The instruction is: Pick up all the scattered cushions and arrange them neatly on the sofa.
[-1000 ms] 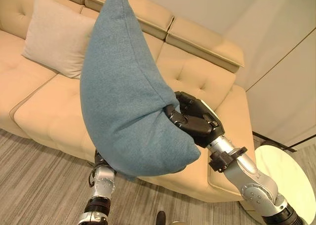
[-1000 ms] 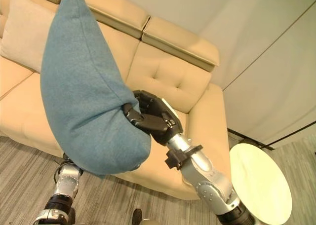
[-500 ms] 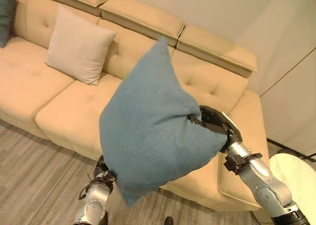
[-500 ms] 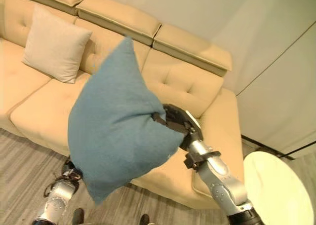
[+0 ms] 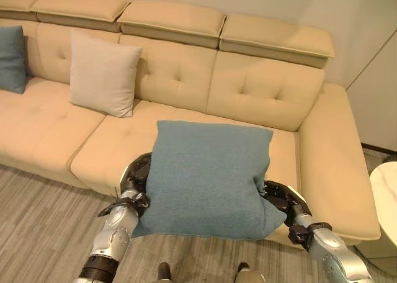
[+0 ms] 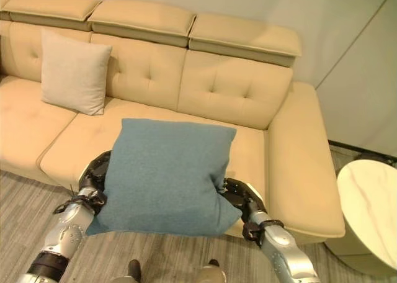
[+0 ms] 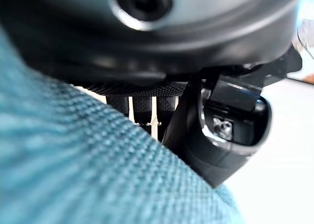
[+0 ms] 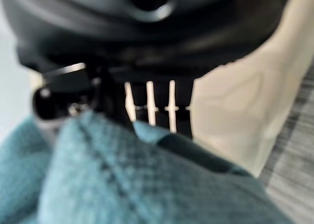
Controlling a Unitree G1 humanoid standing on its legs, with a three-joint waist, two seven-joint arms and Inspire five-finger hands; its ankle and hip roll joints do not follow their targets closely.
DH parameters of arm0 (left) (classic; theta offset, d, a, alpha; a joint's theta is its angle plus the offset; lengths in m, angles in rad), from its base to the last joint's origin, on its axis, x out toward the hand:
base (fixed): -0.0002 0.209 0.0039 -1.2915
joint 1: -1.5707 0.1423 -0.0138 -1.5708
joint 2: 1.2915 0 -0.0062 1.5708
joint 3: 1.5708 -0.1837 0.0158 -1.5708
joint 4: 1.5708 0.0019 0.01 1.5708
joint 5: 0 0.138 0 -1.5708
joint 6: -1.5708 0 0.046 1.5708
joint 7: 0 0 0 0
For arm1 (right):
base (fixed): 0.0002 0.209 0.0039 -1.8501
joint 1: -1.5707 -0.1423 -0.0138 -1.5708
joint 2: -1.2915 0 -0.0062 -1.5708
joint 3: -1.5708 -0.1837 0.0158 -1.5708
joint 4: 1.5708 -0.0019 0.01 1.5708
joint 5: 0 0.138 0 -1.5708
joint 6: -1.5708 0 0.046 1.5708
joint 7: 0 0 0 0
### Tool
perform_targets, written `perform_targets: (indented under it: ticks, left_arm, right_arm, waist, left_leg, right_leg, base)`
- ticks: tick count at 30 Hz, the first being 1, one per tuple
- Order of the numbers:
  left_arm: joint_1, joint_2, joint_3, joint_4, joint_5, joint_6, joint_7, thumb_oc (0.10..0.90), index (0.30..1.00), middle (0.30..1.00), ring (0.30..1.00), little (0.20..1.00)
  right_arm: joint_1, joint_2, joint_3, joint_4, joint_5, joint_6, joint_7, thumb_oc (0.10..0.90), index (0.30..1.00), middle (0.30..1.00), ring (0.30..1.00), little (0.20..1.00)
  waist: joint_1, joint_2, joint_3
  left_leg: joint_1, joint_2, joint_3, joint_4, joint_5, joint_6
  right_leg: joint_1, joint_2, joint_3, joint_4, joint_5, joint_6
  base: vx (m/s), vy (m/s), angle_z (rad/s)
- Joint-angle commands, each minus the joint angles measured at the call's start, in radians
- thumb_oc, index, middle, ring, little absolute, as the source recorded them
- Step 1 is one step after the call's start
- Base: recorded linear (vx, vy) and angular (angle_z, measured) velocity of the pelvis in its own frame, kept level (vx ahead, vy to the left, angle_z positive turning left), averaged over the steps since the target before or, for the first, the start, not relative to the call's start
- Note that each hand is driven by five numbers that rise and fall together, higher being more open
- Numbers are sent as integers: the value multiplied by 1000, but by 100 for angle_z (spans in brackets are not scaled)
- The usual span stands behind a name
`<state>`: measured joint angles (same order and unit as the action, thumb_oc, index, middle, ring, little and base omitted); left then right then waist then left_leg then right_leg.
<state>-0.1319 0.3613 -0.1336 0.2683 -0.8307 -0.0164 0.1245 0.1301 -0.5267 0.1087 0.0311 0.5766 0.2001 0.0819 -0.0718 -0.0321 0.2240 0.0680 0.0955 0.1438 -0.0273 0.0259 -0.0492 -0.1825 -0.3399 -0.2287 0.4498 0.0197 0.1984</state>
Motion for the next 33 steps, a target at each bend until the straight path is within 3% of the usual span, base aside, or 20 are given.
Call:
perform_targets:
  ticks: [1, 3, 4, 5, 7, 8, 9, 10, 12, 14, 16, 17, 19, 21, 24, 27, 32, 33]
  left_arm:
    - [-233, -51, -104, -169, 37, -76, -119, 400, 300, 300, 300, 300]
    - [-235, -51, -107, -177, 50, -71, -116, 400, 300, 300, 300, 300]
    - [-240, -49, -114, -177, 68, -71, -122, 400, 300, 300, 300, 300]
    - [-237, -52, -120, -185, 76, -61, -141, 400, 300, 300, 300, 300]
    - [-242, -59, -142, -161, 95, -68, -140, 400, 300, 300, 300, 300]
    - [-264, -83, -156, -120, 105, -75, -144, 400, 300, 300, 300, 300]
    - [-265, -83, -156, -119, 105, -75, -145, 400, 300, 300, 300, 300]
    - [-274, -88, -161, -111, 101, -77, -135, 400, 300, 300, 300, 300]
    - [-294, -96, -174, -100, 104, -75, -110, 400, 300, 300, 300, 300]
    - [-322, -101, -181, -74, 109, -75, -86, 400, 300, 300, 300, 300]
    - [-343, -105, -190, -53, 121, -75, -79, 400, 300, 300, 300, 300]
    - [-350, -104, -188, -46, 112, -78, -72, 400, 300, 300, 300, 300]
    - [-369, -94, -192, -40, 118, -86, -61, 400, 300, 300, 300, 300]
    - [-397, -90, -205, -31, 118, -98, -44, 400, 300, 300, 300, 300]
    - [-476, -99, -221, 47, 113, -116, -21, 400, 300, 300, 300, 300]
    - [-577, -91, -255, 120, 125, -131, 16, 400, 300, 300, 300, 300]
    - [-895, -58, -297, 279, 122, -167, 81, 400, 300, 300, 300, 300]
    - [-1039, -59, -300, 383, 122, -183, 109, 400, 300, 300, 300, 300]
  right_arm:
    - [-172, 58, 32, -151, 38, -137, 47, 400, 300, 300, 300, 300]
    - [-195, 53, 54, -136, 16, -149, 38, 400, 300, 300, 300, 300]
    - [-208, 53, 59, -129, 0, -156, 34, 400, 300, 300, 300, 300]
    - [-202, 47, 49, -139, -16, -153, 34, 400, 300, 300, 300, 300]
    - [-205, 53, 53, -115, -18, -164, 15, 400, 300, 300, 300, 300]
    - [-238, 30, 48, -114, -28, -193, -14, 400, 300, 300, 300, 300]
    - [-239, 30, 48, -113, -28, -194, -14, 400, 300, 300, 300, 300]
    - [-270, 21, 56, -105, -26, -209, -30, 400, 300, 300, 300, 300]
    - [-329, 11, 78, -95, -51, -202, -47, 400, 300, 300, 300, 300]
    - [-379, 11, 103, -92, -69, -201, -70, 400, 300, 300, 300, 300]
    - [-431, 10, 129, -64, -96, -208, -80, 400, 300, 300, 300, 300]
    - [-458, 10, 142, -52, -117, -209, -85, 400, 300, 300, 300, 300]
    - [-529, 9, 172, -15, -163, -219, -97, 400, 300, 300, 300, 300]
    - [-599, 9, 189, 10, -248, -224, -126, 400, 300, 300, 300, 300]
    - [-703, 23, 227, 78, -334, -225, -160, 400, 300, 300, 300, 300]
    - [-817, 33, 271, 129, -386, -207, -198, 400, 300, 300, 300, 300]
    - [-1198, -1, 361, 265, -506, -174, -295, 400, 300, 300, 300, 300]
    - [-1350, 1, 384, 349, -537, -169, -350, 400, 300, 300, 300, 300]
  waist:
    - [-14, -6, -47]
    - [-33, 7, -42]
    - [-40, 12, -42]
    - [-38, 5, -49]
    - [-44, 3, -53]
    - [-61, 17, -66]
    - [-63, 22, -68]
    - [-51, 19, -55]
    - [-29, 13, -23]
    - [-13, 9, -9]
    - [8, 14, -13]
    - [23, 21, -13]
    - [62, 43, -3]
    - [85, 48, 13]
    - [89, 57, 8]
    - [90, 42, 1]
    - [88, 14, 70]
    - [82, 15, 93]
  left_leg:
    - [44, -42, 39, 101, -200, 43]
    - [95, -37, 58, 78, -226, 35]
    - [125, -32, 58, 73, -251, 26]
    - [122, -33, 59, 79, -262, 16]
    - [123, -30, 55, 106, -276, 7]
    - [32, 43, 64, 400, -200, -55]
    - [22, 49, 60, 412, -205, -57]
    - [-37, 71, 52, 552, -131, -82]
    - [-131, 97, 17, 697, -74, -87]
    - [-200, 120, 12, 656, -97, -68]
    - [-213, 136, 1, 506, -124, -51]
    - [-222, 149, -24, 387, -101, -52]
    - [-232, 162, -117, 184, 19, -79]
    - [-268, 164, -195, 79, 60, -94]
    - [-256, 168, -188, 54, 75, -106]
    - [-271, 131, -177, 80, 70, -97]
    - [-390, 68, -136, 128, 51, -75]
    - [-429, 51, -124, 142, 48, -70]
  right_leg:
    - [-58, 60, -91, -81, 21, -2]
    - [-112, 71, -144, -154, 43, -10]
    - [-145, 63, -152, -178, 45, 3]
    - [-112, 69, -167, -258, 40, -9]
    - [-88, 80, -151, -274, 52, -28]
    - [-28, 156, -118, -278, -2, -93]
    - [-30, 160, -122, -278, -2, -95]
    - [0, 174, -126, -283, -20, -119]
    - [45, 200, -116, -291, -65, -158]
    - [73, 208, -97, -295, -95, -155]
    - [94, 208, -72, -297, -111, -138]
    - [100, 210, -54, -288, -119, -130]
    - [124, 229, -19, -275, -139, -116]
    - [149, 242, 15, -269, -155, -109]
    - [162, 241, 46, -244, -181, -92]
    - [145, 213, 93, -262, -164, -73]
    - [8, 169, 163, -279, -109, -42]
    - [-35, 158, 174, -278, -91, -34]
  base:
    - [302, -25, -45]
    - [416, -63, -27]
    - [358, -155, -2]
    - [348, -186, 7]
    - [289, -187, 30]
    - [310, -188, 43]
    - [361, -267, 33]
    - [101, -159, 15]
    - [164, -142, -29]
    - [216, 35, -60]
    - [278, 188, -21]
    - [286, 270, -10]
    - [290, 268, -35]
    - [261, 196, -76]
    - [260, 245, -57]
    - [110, 226, -43]
    - [-183, 160, -14]
    - [-141, 171, 1]
